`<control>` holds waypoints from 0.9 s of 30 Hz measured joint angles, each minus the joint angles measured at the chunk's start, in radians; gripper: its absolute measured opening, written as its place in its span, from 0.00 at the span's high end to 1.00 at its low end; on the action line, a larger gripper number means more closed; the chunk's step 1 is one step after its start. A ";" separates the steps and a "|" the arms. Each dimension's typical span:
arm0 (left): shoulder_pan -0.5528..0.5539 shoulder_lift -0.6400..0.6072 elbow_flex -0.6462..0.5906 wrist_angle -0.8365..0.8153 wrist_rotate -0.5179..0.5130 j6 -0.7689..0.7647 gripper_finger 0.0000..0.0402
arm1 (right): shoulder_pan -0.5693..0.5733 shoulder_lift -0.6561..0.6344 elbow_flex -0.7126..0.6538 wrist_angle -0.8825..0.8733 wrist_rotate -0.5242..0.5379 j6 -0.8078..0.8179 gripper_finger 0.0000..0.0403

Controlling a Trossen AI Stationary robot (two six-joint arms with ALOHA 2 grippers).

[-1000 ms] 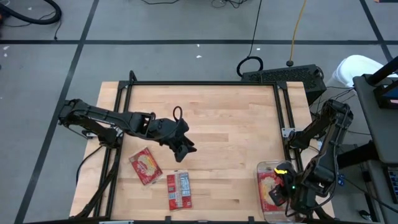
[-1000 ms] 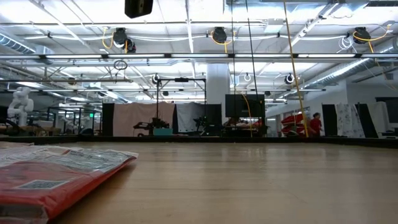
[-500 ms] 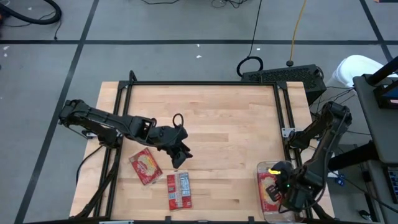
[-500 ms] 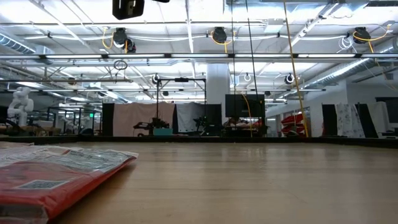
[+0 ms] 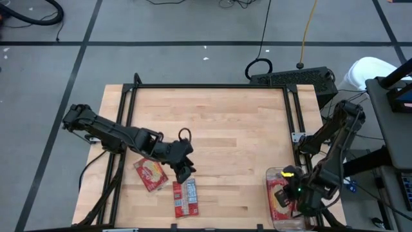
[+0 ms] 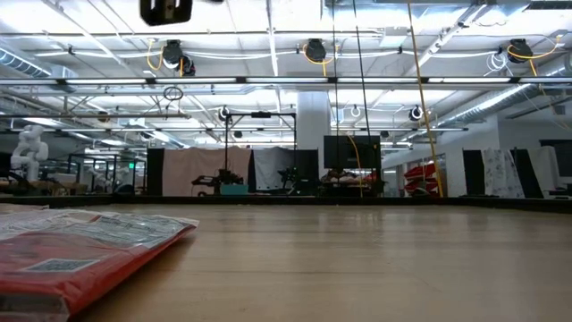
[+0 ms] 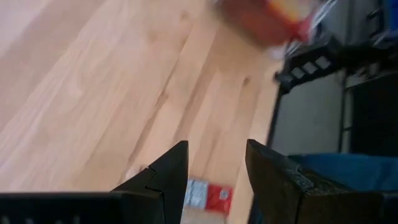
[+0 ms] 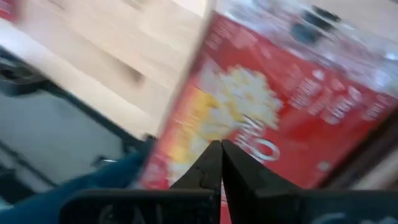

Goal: Sort popcorn bags into baskets
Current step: Put the popcorn bag into the transparent bin

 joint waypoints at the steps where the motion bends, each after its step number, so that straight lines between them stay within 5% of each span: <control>1: -0.010 0.008 0.000 -0.028 0.000 -0.010 0.59 | 0.000 -0.014 0.000 0.004 0.029 0.000 1.00; 11: -0.082 0.153 -0.002 -0.201 0.090 -0.148 0.55 | -0.060 -0.124 0.002 0.094 0.335 -0.103 1.00; 21: -0.055 0.333 -0.002 -0.207 0.157 -0.075 0.27 | -0.208 -0.131 0.002 0.300 0.361 -0.426 1.00; 27: -0.052 0.411 -0.002 -0.216 0.142 0.019 0.24 | -0.237 -0.131 0.002 0.395 0.360 -0.531 1.00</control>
